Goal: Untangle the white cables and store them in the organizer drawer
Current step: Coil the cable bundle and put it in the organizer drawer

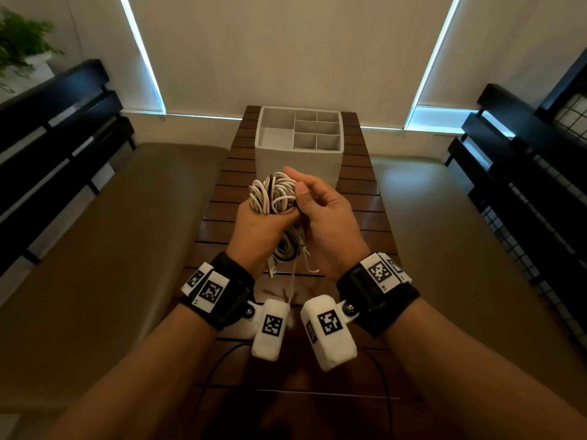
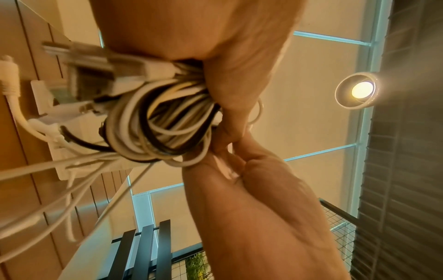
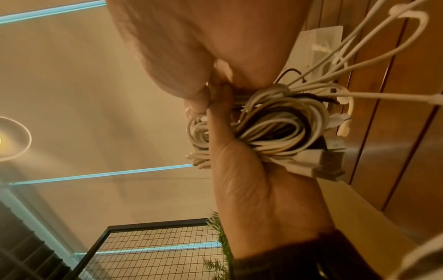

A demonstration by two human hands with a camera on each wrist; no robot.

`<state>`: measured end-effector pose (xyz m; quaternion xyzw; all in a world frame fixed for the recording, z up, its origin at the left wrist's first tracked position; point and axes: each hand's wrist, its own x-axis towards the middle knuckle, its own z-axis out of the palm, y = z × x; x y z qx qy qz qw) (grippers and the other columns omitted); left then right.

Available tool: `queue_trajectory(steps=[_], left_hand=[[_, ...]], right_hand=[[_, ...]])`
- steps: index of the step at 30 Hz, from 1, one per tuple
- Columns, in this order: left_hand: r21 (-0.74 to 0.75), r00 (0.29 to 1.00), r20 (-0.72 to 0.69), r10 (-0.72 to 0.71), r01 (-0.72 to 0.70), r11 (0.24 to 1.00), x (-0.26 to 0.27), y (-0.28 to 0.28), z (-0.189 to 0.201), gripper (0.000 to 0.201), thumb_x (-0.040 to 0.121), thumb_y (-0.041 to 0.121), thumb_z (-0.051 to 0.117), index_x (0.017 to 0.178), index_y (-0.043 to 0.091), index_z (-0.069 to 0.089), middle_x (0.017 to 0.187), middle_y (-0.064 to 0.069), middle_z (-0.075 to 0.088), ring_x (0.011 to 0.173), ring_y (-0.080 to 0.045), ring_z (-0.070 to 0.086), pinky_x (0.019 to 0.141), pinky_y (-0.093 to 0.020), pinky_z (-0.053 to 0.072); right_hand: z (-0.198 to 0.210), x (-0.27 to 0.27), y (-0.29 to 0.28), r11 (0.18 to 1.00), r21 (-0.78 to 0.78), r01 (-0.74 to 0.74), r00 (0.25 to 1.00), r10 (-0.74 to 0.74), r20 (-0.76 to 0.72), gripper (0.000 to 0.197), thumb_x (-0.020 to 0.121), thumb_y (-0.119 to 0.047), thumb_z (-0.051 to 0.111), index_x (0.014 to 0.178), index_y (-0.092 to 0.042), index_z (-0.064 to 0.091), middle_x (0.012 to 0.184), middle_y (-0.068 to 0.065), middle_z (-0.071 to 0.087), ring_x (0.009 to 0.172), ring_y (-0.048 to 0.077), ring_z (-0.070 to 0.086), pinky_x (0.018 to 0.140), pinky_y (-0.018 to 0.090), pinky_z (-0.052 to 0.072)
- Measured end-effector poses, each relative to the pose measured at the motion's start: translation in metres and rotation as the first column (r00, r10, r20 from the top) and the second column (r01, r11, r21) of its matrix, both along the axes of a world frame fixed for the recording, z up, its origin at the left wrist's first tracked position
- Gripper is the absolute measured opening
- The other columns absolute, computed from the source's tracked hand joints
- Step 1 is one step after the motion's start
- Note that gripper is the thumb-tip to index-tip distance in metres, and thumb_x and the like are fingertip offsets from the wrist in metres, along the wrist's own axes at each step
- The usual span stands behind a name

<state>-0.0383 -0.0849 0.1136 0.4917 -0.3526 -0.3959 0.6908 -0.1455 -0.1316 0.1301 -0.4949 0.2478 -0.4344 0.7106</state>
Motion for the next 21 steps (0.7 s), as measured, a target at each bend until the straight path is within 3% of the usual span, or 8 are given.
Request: queue_trajectory(steps=[3,5,7,10,13,16,18,21], left_hand=[[-0.019,0.999,0.033,0.001,0.0,1.0,0.004,0.004,0.001,0.026,0.09,0.002,0.076,0.115,0.01,0.072,0.111,-0.011,0.078,0.107,-0.027,0.075,0.09,-0.04,0.061],[-0.041,0.999,0.024,0.026,-0.025,0.999,0.005,0.004,0.001,0.024,0.093,0.003,0.074,0.116,0.012,0.072,0.113,-0.009,0.078,0.109,-0.026,0.074,0.089,-0.037,0.06],[-0.088,0.998,-0.004,0.056,-0.056,0.994,0.005,0.004,-0.002,0.023,0.096,0.008,0.072,0.118,0.01,0.071,0.117,-0.013,0.076,0.112,-0.03,0.073,0.093,-0.043,0.06],[-0.114,0.999,0.0,0.053,-0.053,0.992,0.006,0.005,-0.002,0.02,0.094,0.014,0.072,0.114,0.011,0.072,0.114,-0.018,0.076,0.11,-0.033,0.073,0.093,-0.046,0.06],[-0.072,0.998,0.057,-0.015,0.019,0.997,0.011,0.006,-0.001,0.017,0.094,-0.002,0.07,0.11,0.005,0.069,0.1,-0.009,0.076,0.095,-0.022,0.073,0.083,-0.034,0.06],[-0.023,0.99,0.12,-0.077,0.08,0.996,0.008,0.006,0.0,0.018,0.087,-0.007,0.075,0.097,0.007,0.069,0.088,-0.007,0.07,0.086,-0.022,0.068,0.085,-0.041,0.059],[-0.018,0.976,0.174,-0.132,0.137,0.99,0.001,0.005,0.001,0.023,0.085,-0.009,0.075,0.105,0.001,0.069,0.096,-0.01,0.071,0.094,-0.022,0.068,0.092,-0.042,0.057],[0.021,0.961,0.183,-0.207,0.206,0.978,-0.007,0.007,0.002,0.036,0.084,-0.014,0.075,0.114,0.003,0.069,0.108,-0.01,0.075,0.103,-0.023,0.072,0.092,-0.037,0.059]], right_hand=[[0.005,0.001,0.007,0.999,0.003,-0.035,0.999,0.035,0.014,0.032,0.108,-0.011,0.052,0.138,-0.008,0.064,0.131,0.02,0.069,0.127,0.036,0.064,0.111,0.051,0.05],[0.008,0.005,0.011,1.0,-0.025,-0.018,1.0,0.018,0.002,0.031,0.107,-0.011,0.054,0.136,-0.01,0.066,0.133,0.017,0.069,0.13,0.027,0.063,0.11,0.046,0.052],[0.01,0.008,0.016,0.995,-0.095,0.018,0.999,-0.021,-0.029,0.03,0.106,-0.009,0.055,0.133,-0.013,0.069,0.141,0.012,0.064,0.136,0.01,0.057,0.106,0.028,0.053],[0.011,0.006,0.016,0.976,-0.214,0.036,0.993,-0.058,-0.101,0.03,0.105,-0.009,0.058,0.132,-0.016,0.07,0.155,0.01,0.053,0.145,0.006,0.045,0.105,0.016,0.048],[0.021,-0.001,0.006,0.978,-0.199,0.061,0.986,-0.091,-0.142,0.024,0.104,-0.016,0.06,0.123,-0.013,0.076,0.147,0.006,0.06,0.135,0.013,0.057,0.103,0.028,0.055],[0.038,-0.004,-0.014,0.96,-0.266,0.086,0.966,-0.145,-0.212,0.039,0.106,-0.042,0.05,0.122,-0.018,0.076,0.128,0.0,0.074,0.122,0.012,0.066,0.11,0.04,0.051],[0.048,0.0,-0.019,0.98,-0.184,-0.078,0.975,0.036,-0.218,0.053,0.108,-0.052,0.04,0.131,-0.014,0.069,0.122,0.006,0.076,0.119,0.019,0.07,0.113,0.047,0.046],[0.058,0.006,-0.017,0.94,-0.167,-0.298,0.927,0.243,-0.284,0.069,0.107,-0.055,0.035,0.122,0.001,0.071,0.11,0.02,0.077,0.107,0.033,0.074,0.107,0.049,0.052]])
